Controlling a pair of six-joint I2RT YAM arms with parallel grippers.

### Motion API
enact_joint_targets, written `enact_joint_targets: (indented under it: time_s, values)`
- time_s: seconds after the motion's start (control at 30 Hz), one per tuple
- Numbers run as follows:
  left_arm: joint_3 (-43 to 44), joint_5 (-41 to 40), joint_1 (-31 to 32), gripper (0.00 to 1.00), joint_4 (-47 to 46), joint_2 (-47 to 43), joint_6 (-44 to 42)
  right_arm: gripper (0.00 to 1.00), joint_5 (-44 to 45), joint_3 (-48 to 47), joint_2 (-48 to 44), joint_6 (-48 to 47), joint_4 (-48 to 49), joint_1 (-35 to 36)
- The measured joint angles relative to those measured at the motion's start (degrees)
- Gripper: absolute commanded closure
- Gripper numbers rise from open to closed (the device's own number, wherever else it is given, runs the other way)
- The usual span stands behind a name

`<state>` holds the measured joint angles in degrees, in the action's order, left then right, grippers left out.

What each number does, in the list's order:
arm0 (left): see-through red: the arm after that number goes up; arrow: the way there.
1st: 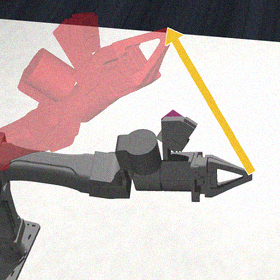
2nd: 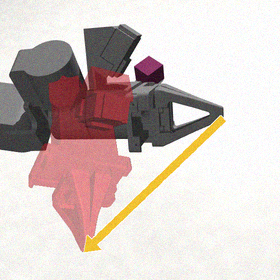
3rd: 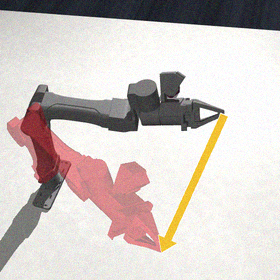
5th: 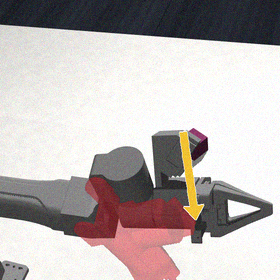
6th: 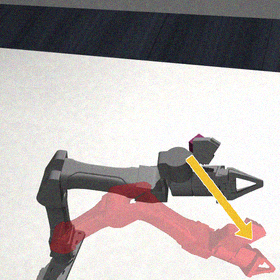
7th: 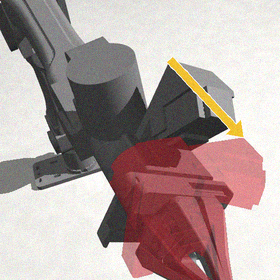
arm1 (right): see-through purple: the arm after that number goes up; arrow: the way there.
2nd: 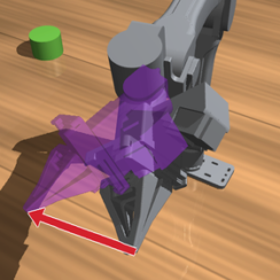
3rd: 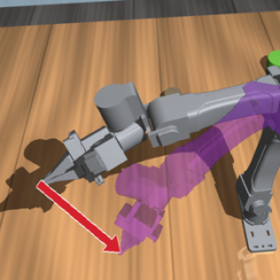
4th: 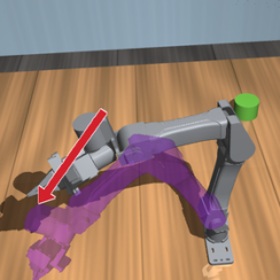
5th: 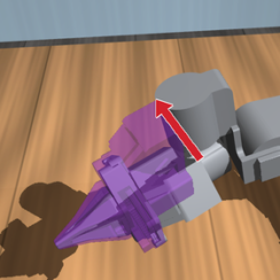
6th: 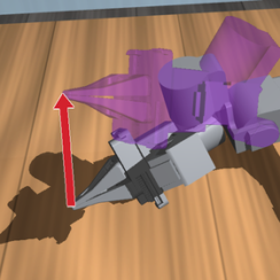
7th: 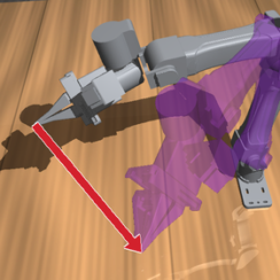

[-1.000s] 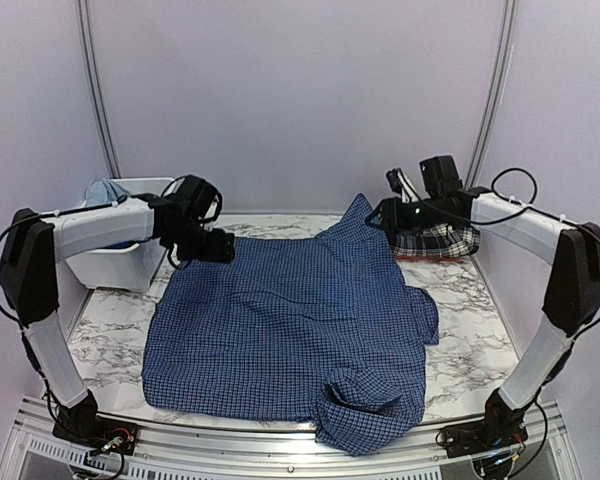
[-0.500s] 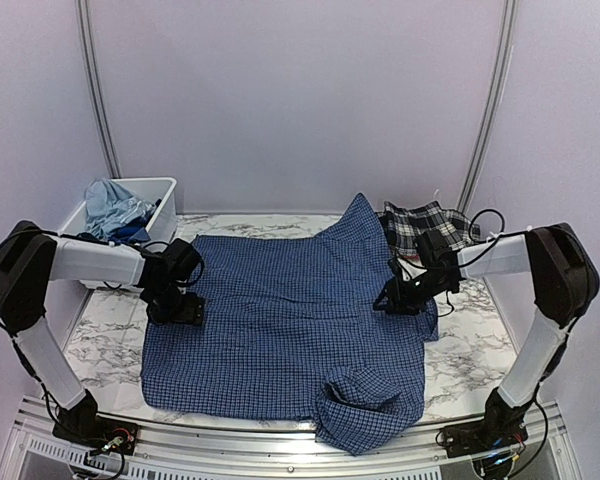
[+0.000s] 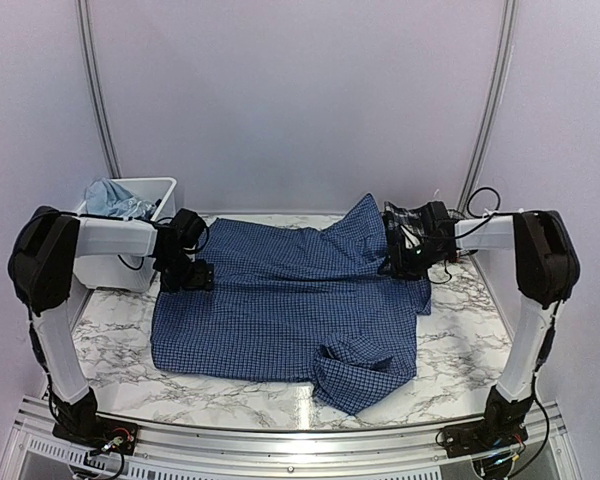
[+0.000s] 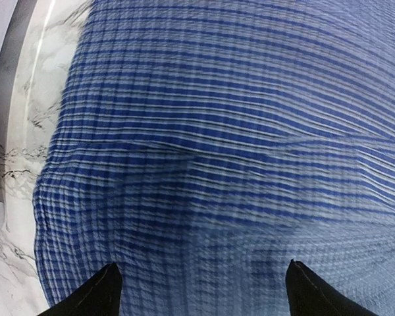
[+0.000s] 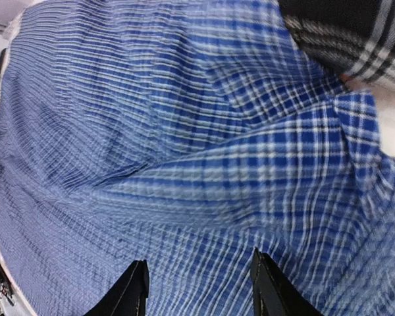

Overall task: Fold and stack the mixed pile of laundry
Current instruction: Flatten out the crumpled shirt at the center of the board.

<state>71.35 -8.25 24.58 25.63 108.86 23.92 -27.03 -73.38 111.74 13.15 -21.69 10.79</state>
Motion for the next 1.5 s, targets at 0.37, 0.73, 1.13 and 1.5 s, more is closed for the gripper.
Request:
enact_joint_targets:
  time_s: [0.37,0.73,1.13,1.5]
  values:
    - [-13.5,5.9,9.0,0.07,-0.1,-23.7,0.1,0.3,-3.2,4.4,-21.7,0.9,-6.5,20.7]
    - [-23.7,7.3,16.6,0.07,0.3,-25.9,5.7,0.6,3.9,3.2,-12.5,3.4,-18.2,39.7]
    - [-28.5,6.2,16.6,0.08,0.3,-29.3,8.9,1.0,2.4,11.6,-29.5,6.3,-21.6,42.2]
    - [-28.5,6.1,16.6,0.08,0.3,-29.3,9.1,0.25,4.5,22.6,-39.8,15.0,-23.8,34.8]
